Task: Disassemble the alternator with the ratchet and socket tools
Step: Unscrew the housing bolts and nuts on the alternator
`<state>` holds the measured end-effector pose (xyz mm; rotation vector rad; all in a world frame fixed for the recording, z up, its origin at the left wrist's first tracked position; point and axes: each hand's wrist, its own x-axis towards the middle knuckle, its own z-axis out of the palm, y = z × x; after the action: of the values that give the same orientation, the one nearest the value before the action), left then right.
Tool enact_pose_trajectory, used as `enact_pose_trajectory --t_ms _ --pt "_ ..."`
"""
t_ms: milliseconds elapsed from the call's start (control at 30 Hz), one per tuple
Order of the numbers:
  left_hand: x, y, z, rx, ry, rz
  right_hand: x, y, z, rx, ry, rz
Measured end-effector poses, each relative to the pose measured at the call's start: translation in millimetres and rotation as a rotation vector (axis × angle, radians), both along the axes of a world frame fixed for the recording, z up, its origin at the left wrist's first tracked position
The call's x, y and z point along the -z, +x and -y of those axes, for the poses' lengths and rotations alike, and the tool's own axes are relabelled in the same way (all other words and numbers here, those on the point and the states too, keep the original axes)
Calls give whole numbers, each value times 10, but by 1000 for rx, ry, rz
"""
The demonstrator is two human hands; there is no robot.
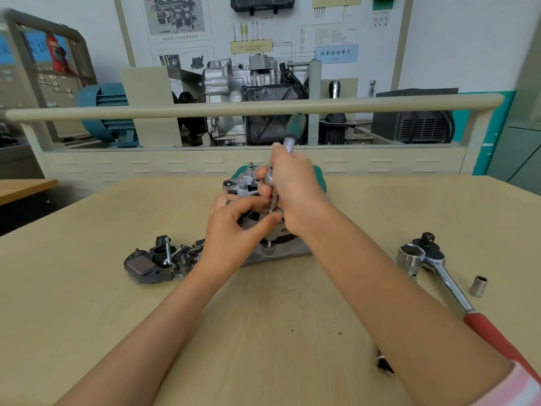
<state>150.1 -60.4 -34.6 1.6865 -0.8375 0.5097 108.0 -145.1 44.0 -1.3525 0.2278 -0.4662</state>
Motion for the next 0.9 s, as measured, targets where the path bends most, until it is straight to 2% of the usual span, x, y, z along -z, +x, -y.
enact_pose_trajectory --t_ms 267,367,467,600,633,767,900 --pt "-10 -4 -22 56 1 -122 -142 50 169 -500 -175 -105" --pt "-26 -5 -29 92 9 -143 -140 40 208 -546 -149 -102" --pt "-26 -2 -19 48 18 -78 -96 34 118 -389 -55 -58" --pt "-1 32 -24 -1 19 -38 45 -4 -191 188 255 214" --pt "0 40 -20 -22 23 -31 56 -3 -246 262 334 257" --pt "-14 1 -1 -26 37 -20 -30 40 -214 215 460 219" --pt "-31 -44 -2 19 34 -17 -86 18 -90 64 360 89"
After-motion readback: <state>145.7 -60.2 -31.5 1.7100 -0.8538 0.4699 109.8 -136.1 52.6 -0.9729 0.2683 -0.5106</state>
